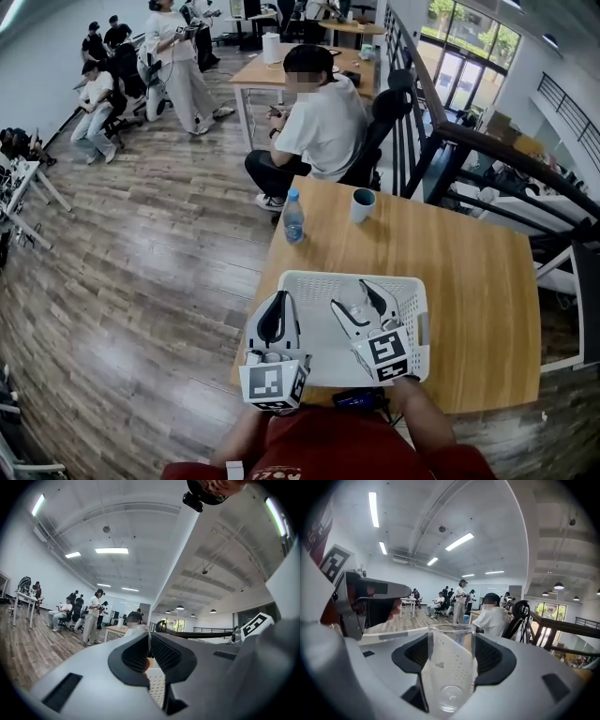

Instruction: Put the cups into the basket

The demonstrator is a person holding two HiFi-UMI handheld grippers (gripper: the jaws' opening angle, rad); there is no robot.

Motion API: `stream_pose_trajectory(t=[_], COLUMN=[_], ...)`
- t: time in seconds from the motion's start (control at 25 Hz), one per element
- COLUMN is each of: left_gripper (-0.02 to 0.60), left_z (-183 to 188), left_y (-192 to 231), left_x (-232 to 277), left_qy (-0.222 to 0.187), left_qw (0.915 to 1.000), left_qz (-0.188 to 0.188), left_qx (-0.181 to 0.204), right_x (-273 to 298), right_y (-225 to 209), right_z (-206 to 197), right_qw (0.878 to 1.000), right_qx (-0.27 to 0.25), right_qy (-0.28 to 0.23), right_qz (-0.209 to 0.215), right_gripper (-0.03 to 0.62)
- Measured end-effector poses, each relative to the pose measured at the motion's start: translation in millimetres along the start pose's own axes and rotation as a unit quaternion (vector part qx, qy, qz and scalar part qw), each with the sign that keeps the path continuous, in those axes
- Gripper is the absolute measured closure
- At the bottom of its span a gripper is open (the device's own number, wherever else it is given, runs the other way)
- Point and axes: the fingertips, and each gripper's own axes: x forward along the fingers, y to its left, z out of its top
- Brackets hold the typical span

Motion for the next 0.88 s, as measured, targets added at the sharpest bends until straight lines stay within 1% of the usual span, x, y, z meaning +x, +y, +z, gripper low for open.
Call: stream_pose_trajectory(t=[0.2,0.52,0.88], left_gripper=[0.558,0.558,0.558], left_z=[-0.8,-4.9,-5.5], left_y=[3.9,10.0,13.7], left_x=[-5.2,-11.3,-16.2], left_qy=[0.000,0.002,0.002], left_qw=[1.0000,0.9998,0.9996], left_qz=[0.004,0.018,0.026], left_qx=[-0.003,-0.005,-0.006], right_x=[12.9,25.8,42.3], right_y=[7.2,19.1,31.7], right_z=[-19.4,-46.2,-82.8], right_qw=[0.998,0.993,0.978], right_qx=[-0.016,-0.047,-0.089], right_qy=[0.050,0.097,0.161], right_qz=[0.025,0.051,0.093], right_gripper=[0.309,0.309,0.309])
